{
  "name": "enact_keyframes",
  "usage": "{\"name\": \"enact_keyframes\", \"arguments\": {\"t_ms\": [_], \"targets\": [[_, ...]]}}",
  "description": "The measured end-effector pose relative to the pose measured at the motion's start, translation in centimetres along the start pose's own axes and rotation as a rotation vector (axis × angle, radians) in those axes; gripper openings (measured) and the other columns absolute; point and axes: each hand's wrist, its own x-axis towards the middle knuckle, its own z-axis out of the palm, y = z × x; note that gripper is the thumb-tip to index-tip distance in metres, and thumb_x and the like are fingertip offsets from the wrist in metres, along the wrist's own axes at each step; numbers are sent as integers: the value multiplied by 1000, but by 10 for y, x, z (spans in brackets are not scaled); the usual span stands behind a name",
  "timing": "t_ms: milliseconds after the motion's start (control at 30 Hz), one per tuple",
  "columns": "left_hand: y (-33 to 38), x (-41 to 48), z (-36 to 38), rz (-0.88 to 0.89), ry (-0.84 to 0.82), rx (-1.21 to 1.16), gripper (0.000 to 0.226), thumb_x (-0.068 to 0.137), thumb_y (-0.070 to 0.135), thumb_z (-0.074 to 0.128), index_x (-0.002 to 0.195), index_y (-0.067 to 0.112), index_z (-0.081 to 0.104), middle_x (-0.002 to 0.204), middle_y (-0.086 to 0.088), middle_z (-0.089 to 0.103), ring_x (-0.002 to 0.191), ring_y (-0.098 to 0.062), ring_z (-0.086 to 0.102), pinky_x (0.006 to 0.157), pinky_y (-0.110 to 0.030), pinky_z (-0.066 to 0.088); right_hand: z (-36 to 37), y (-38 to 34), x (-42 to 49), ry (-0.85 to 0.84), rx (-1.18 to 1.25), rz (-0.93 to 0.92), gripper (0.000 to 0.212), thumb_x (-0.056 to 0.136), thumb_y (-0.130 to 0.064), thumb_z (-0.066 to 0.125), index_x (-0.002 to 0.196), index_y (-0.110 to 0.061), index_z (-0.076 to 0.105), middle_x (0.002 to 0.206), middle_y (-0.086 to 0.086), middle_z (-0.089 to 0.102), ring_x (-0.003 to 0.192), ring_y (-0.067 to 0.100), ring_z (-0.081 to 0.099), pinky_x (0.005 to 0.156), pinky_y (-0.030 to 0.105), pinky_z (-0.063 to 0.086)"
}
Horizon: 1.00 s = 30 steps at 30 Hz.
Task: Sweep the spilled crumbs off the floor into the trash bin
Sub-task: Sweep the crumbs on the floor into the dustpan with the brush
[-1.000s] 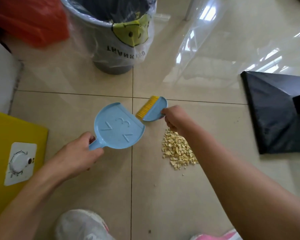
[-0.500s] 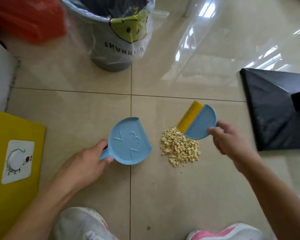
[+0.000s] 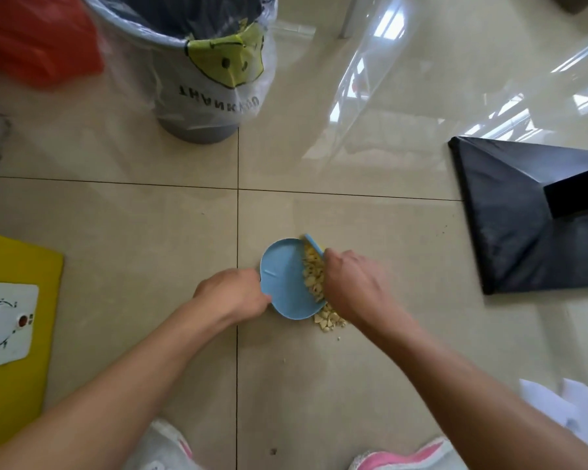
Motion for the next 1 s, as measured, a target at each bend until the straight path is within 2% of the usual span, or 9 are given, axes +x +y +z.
{"name": "enact_keyframes", "arguments": {"t_ms": [100, 167, 233, 400, 500, 600, 700, 900, 1000], "targets": [[1, 2, 3, 5, 6, 6, 22, 94, 45, 48, 92, 26, 60, 112, -6, 70, 99, -29, 63, 81, -35, 50, -4, -20, -16, -11, 54, -36, 10, 93, -15, 48, 103, -15, 49, 83, 7, 53, 71, 34, 55, 59, 34, 34], [-2, 0, 4, 4, 1, -8, 39, 92, 51, 45, 110, 24, 67, 120, -8, 71, 106, -31, 66, 85, -36, 53, -4, -28, -28, 20, 105, -77, 4, 94, -19, 46, 96, -18, 42, 73, 1, 42, 64, 31, 46, 56, 36, 33], [-5, -2, 6, 10, 7, -15, 47, 92, 56, 44, 118, 25, 67, 123, -8, 71, 110, -32, 66, 87, -37, 54, -5, -27, -40, 48, 173, -90, 8, 99, -25, 41, 94, -19, 41, 66, 0, 41, 63, 32, 48, 54, 38, 35], [-19, -9, 2, 27, -18, 0, 38, 97, 53, 49, 117, 24, 64, 123, -5, 69, 104, -26, 63, 80, -34, 49, -15, 27, -44, 97, 201, 120, 14, 102, -29, 36, 99, -23, 48, 71, 4, 48, 69, 34, 53, 59, 38, 41], [-31, -12, -4, 6, -60, 16, 42, 97, 53, 50, 124, 24, 64, 127, -4, 69, 110, -26, 64, 87, -35, 53, -9, 70, -30, 95, 108, 271, 15, 99, -23, 38, 96, -19, 52, 72, 6, 48, 70, 35, 52, 63, 37, 44], [-36, -14, -9, -13, -92, 41, 44, 97, 53, 49, 126, 25, 64, 129, -5, 68, 114, -26, 64, 93, -36, 53, 7, 77, -21, 21, 28, 336, 19, 95, -18, 39, 100, -18, 57, 90, 12, 64, 82, 36, 61, 66, 35, 43], [-30, -13, -8, -16, -103, 65, 43, 98, 53, 48, 126, 25, 64, 129, -4, 68, 113, -25, 64, 90, -35, 51, 25, 53, -20, -10, 44, 281, 26, 95, -16, 38, 109, -16, 60, 102, 13, 69, 91, 34, 66, 64, 34, 38], [-17, -6, -1, 7, -94, 91, 51, 94, 62, 43, 123, 27, 65, 123, -4, 70, 111, -27, 65, 90, -37, 53, 29, -24, -36, 72, 148, 101, 15, 96, -14, 38, 105, -18, 49, 91, 8, 68, 75, 34, 62, 58, 36, 35], [-19, -5, 1, 14, -63, 97, 56, 91, 66, 41, 127, 30, 63, 129, -5, 69, 115, -30, 65, 92, -38, 54, 29, -49, -52, 76, 169, 47, 14, 94, -16, 38, 107, -18, 45, 81, 5, 60, 70, 35, 59, 53, 36, 33]]}}
